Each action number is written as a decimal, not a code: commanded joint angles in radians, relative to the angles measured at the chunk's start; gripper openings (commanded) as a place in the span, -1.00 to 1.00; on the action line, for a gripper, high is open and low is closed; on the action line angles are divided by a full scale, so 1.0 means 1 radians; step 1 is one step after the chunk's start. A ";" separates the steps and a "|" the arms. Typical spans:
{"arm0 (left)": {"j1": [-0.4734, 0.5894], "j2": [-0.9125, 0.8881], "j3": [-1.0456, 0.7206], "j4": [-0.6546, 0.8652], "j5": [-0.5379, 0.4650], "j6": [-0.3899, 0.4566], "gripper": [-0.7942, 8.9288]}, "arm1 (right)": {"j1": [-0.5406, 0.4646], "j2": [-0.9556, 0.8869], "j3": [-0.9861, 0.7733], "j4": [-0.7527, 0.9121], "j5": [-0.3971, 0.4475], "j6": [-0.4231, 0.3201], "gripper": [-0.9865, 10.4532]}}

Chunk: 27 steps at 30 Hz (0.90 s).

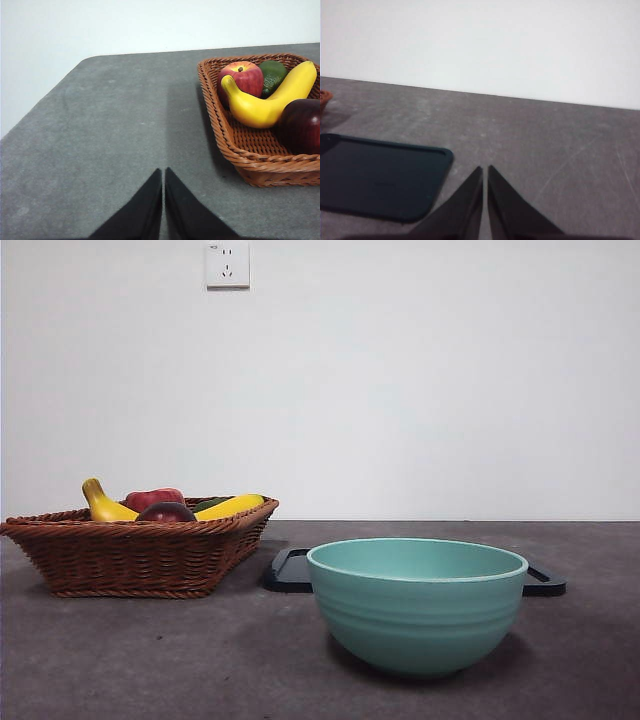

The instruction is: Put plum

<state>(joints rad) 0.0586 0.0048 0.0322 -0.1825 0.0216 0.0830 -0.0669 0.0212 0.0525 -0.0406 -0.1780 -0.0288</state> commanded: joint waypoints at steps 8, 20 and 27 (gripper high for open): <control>0.002 -0.002 -0.021 -0.007 -0.003 -0.010 -0.82 | -0.002 -0.018 -0.042 -0.035 0.026 0.047 -0.82; 0.002 -0.002 -0.021 -0.007 -0.003 -0.010 -0.82 | -0.002 -0.018 -0.042 -0.127 0.028 0.047 -0.82; 0.002 -0.002 -0.021 -0.007 -0.003 -0.010 -0.82 | -0.002 -0.018 -0.041 -0.117 0.029 0.047 -0.82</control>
<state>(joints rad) 0.0586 0.0048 0.0322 -0.1825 0.0216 0.0803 -0.0669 0.0059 0.0166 -0.1608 -0.1497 0.0074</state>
